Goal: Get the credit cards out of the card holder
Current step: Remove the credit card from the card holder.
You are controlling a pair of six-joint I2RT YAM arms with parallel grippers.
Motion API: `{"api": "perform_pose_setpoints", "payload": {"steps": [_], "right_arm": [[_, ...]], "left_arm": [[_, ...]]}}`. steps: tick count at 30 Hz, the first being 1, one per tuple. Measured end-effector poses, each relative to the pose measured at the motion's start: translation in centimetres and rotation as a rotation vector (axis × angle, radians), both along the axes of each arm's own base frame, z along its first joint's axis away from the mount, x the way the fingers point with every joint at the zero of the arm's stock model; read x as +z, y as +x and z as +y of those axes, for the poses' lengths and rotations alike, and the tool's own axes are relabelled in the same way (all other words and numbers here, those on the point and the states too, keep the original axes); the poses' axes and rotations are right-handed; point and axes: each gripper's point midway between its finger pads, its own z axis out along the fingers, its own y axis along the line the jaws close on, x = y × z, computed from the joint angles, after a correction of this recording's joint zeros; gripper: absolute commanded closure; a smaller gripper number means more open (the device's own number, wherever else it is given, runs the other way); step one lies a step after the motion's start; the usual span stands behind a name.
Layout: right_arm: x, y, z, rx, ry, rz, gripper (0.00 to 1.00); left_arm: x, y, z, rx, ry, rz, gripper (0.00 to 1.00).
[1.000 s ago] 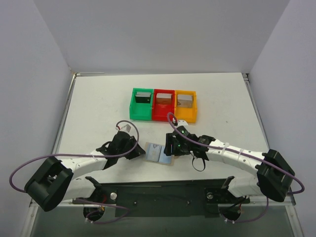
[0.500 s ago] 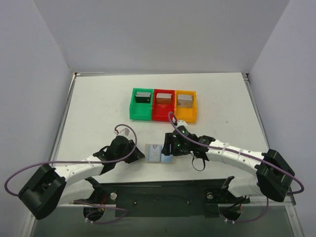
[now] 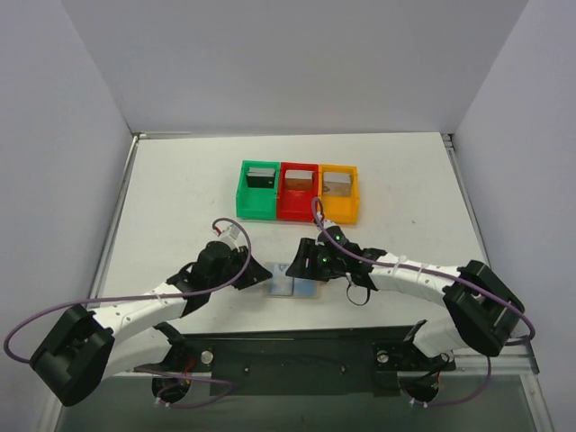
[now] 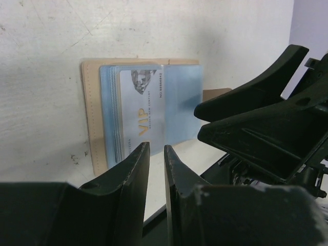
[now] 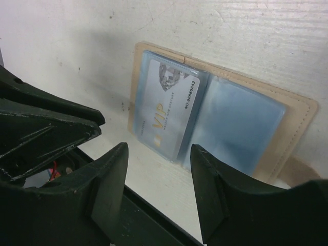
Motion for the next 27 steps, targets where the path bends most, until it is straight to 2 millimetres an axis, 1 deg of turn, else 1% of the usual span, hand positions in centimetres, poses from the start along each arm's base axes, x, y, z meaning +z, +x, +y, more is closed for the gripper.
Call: {"api": "perform_pose_setpoints", "payload": {"steps": [4,10,19,22,27], "right_arm": [[-1.1,0.2,0.7,-0.005,0.033,0.043,0.54],[-1.3,0.5,1.6,-0.006,0.076,0.062,0.55],[-1.7,0.9,1.4,-0.024,0.084,0.069,0.55],[-2.1,0.9,1.3,-0.027,0.079,0.076,0.55],[-3.5,0.8,1.1,-0.033,0.055,0.101,0.55]], "left_arm": [[-1.3,-0.2,-0.2,-0.016,0.014,0.034,0.73],[-2.6,-0.4,0.2,-0.008,0.03,0.053,0.73],[-5.3,-0.7,0.7,0.001,0.083,0.114,0.74],[-5.7,-0.7,0.8,0.004,0.091,0.121,0.74],[-5.7,-0.5,0.8,0.011,0.093,0.118,0.74]]}}
